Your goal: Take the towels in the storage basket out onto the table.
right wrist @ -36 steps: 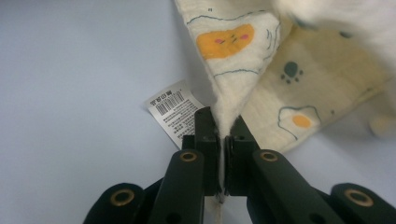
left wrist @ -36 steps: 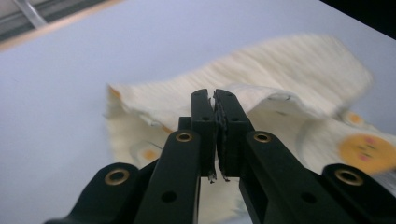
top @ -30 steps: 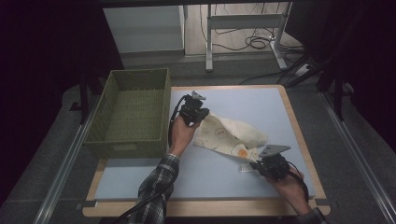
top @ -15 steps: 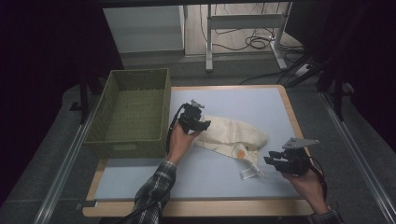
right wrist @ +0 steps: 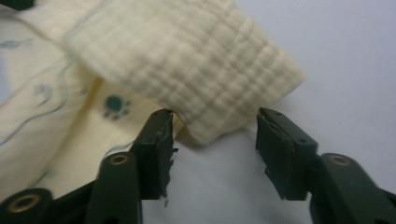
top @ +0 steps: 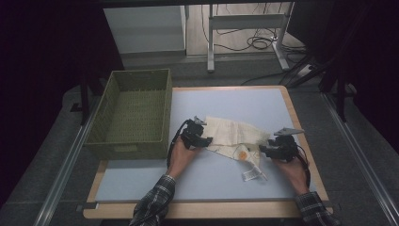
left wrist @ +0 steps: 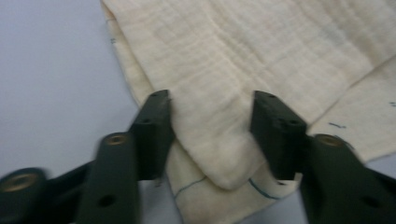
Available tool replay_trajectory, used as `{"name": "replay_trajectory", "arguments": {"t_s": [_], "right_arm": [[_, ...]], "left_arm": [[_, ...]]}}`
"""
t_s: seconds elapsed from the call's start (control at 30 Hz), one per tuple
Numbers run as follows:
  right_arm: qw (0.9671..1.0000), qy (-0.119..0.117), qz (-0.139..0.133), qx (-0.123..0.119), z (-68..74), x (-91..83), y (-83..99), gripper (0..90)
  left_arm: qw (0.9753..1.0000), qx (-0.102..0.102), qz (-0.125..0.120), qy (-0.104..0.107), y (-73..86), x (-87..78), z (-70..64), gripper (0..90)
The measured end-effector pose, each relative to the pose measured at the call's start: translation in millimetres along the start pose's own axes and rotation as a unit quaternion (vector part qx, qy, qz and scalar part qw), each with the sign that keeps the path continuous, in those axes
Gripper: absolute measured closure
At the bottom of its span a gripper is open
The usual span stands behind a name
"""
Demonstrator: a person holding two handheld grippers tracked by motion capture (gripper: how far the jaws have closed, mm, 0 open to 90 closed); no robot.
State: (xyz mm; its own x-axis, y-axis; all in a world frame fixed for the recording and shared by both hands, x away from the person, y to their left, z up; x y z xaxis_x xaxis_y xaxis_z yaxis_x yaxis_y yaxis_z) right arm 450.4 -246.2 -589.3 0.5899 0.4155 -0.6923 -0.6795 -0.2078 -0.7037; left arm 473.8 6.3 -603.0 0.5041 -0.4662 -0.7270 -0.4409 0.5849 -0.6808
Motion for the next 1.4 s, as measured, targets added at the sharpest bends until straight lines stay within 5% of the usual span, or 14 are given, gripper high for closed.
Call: {"name": "replay_trajectory", "arguments": {"t_s": [0.03,0.13,0.27,0.43,0.57,0.67,0.73,0.87,1.07,1.4], "right_arm": [[0.9999,0.012,-0.003,-0.006,-0.8,3.5,-2.5,65.5],[0.9999,0.014,-0.002,-0.005,-1.2,7.5,-6.9,82.2],[0.9999,0.007,-0.006,-0.006,0.6,2.2,-12.5,85.7],[0.9995,0.008,-0.024,-0.018,1.1,-20.5,-31.9,85.6],[0.9989,0.023,-0.038,-0.015,-8.5,-28.0,-70.9,85.1],[0.9973,0.063,-0.037,-0.011,-26.1,-22.8,-100.3,69.7],[0.9973,0.066,-0.031,0.005,-32.6,-20.5,-105.9,68.2],[0.9993,0.031,-0.021,0.005,-23.7,-18.0,-86.4,68.0],[0.9997,-0.021,0.015,-0.004,2.8,-14.0,-36.6,67.6],[0.9889,-0.128,0.058,-0.05,86.1,-27.1,22.5,60.2]], "left_arm": [[1.0,0.0,0.0,0.003,-0.8,0.1,-0.6,58.0],[0.9998,0.009,0.0,0.015,-1.4,-0.1,-3.2,77.2],[0.9997,0.018,-0.005,0.014,-3.6,-3.3,-4.3,87.5],[0.999,0.009,-0.042,0.008,-30.9,-23.2,8.5,87.8],[0.9981,-0.003,-0.055,-0.025,-72.0,-31.2,43.2,85.5],[0.9971,-0.028,-0.034,-0.062,-85.7,-26.9,67.1,64.2],[0.9968,-0.035,-0.037,-0.062,-86.5,-25.8,66.9,55.5],[0.9984,-0.006,-0.019,-0.053,-69.4,-19.2,53.5,53.3],[0.9995,-0.019,-0.003,-0.024,-41.0,-9.1,39.0,50.7],[0.9992,-0.035,0.01,-0.019,-11.2,2.3,31.3,42.3]]}}
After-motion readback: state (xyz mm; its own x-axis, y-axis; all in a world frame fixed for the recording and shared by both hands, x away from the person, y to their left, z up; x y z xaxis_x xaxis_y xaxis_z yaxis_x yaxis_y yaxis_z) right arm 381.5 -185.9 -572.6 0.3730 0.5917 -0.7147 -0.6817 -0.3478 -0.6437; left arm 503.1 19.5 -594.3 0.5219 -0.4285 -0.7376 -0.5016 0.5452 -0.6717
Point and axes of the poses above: each handheld gripper's, and its own axes: x roughly forward along the jaws, y roughly out of its underside, z roughly to its left, the point moved 10 cm from there along x, roughly forward along the jaws, and after that the axes turned 12 degrees about x, right-handed, at the moved point
